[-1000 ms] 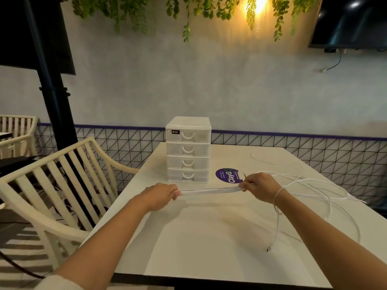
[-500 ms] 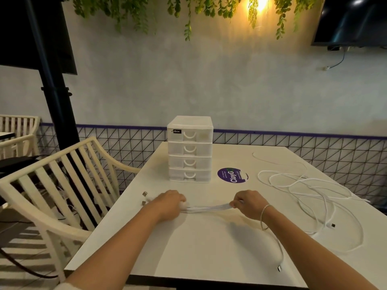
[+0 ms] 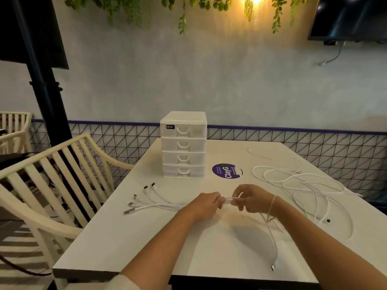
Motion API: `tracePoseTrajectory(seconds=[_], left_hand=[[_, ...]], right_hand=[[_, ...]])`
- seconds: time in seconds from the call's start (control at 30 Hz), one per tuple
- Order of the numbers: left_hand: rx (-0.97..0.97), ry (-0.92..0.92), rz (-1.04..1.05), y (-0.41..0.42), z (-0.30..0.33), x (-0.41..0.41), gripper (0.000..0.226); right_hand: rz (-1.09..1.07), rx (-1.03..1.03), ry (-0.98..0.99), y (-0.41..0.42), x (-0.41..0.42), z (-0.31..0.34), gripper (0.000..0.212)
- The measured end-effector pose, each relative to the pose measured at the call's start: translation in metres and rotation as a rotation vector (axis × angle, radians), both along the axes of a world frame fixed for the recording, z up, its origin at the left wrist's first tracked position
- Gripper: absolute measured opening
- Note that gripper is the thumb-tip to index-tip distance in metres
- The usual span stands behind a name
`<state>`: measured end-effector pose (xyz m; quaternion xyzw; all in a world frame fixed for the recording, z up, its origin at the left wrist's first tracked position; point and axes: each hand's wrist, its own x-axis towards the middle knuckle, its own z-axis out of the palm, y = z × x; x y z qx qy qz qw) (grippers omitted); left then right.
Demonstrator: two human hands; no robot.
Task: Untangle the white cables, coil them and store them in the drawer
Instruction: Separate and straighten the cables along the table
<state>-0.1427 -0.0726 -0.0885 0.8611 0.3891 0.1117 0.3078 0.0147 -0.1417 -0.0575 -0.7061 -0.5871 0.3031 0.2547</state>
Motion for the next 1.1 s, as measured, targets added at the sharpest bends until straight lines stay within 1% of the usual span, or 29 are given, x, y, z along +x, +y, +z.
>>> tracePoseTrajectory(seconds=[0.03, 0.07, 0.17, 0.23, 0.33, 0.43, 0.47, 0.5, 0.53, 0.6, 0.63, 0.67, 0.73, 0.8, 0.87, 0.97, 1.1], left_hand=[[0.022, -0.004, 0.008, 0.002, -0.002, -0.003, 0.030], [0.045, -0.009, 0.011, 0.003, -0.003, -0.005, 0.029], [0.122, -0.013, 0.011, 0.003, -0.007, -0.006, 0.026], [0.156, -0.012, 0.025, 0.004, -0.011, -0.005, 0.025], [0.196, 0.000, 0.084, 0.007, -0.018, -0.013, 0.024], [0.234, 0.000, 0.112, 0.009, -0.023, -0.021, 0.024], [0.239, -0.003, 0.116, 0.009, -0.024, -0.021, 0.025], [0.239, -0.005, 0.120, 0.009, -0.025, -0.020, 0.026], [0.239, -0.009, 0.125, 0.009, -0.025, -0.019, 0.026], [0.243, -0.021, 0.134, 0.009, -0.026, -0.018, 0.025], [0.241, -0.028, 0.139, 0.008, -0.026, -0.019, 0.024], [0.241, -0.034, 0.143, 0.008, -0.027, -0.019, 0.024], [0.239, -0.043, 0.148, 0.006, -0.027, -0.020, 0.024], [0.234, -0.052, 0.151, 0.005, -0.027, -0.020, 0.024], [0.236, -0.047, 0.148, 0.005, -0.026, -0.020, 0.024], [0.254, -0.036, 0.142, 0.006, -0.027, -0.020, 0.025], [0.265, -0.011, 0.134, 0.006, -0.027, -0.020, 0.025]], right_hand=[[-0.006, -0.023, 0.069, -0.004, 0.009, 0.002, 0.012], [-0.005, -0.048, 0.073, -0.008, 0.018, 0.005, 0.012], [0.001, -0.110, -0.049, -0.020, 0.042, 0.014, 0.015], [-0.002, -0.135, -0.176, -0.024, 0.056, 0.018, 0.018], [-0.043, -0.230, -0.504, -0.034, 0.086, 0.020, 0.019], [-0.140, -0.310, -0.696, -0.042, 0.106, 0.020, 0.017], [-0.145, -0.313, -0.760, -0.043, 0.105, 0.020, 0.017], [-0.146, -0.274, -0.806, -0.041, 0.102, 0.017, 0.019], [-0.159, -0.184, -0.771, -0.037, 0.093, 0.016, 0.023], [-0.169, 0.034, -0.584, -0.027, 0.065, 0.014, 0.027], [-0.146, 0.095, -0.517, -0.020, 0.048, 0.013, 0.025], [-0.098, 0.110, -0.495, -0.011, 0.032, 0.009, 0.023], [0.023, 0.068, -0.498, 0.005, 0.004, -0.001, 0.025], [0.069, 0.020, -0.508, 0.016, -0.013, -0.011, 0.027], [0.063, 0.016, -0.479, 0.020, -0.018, -0.014, 0.023], [0.040, 0.025, -0.372, 0.021, -0.017, -0.016, 0.011], [0.050, -0.026, -0.327, 0.022, -0.017, -0.012, 0.019]])
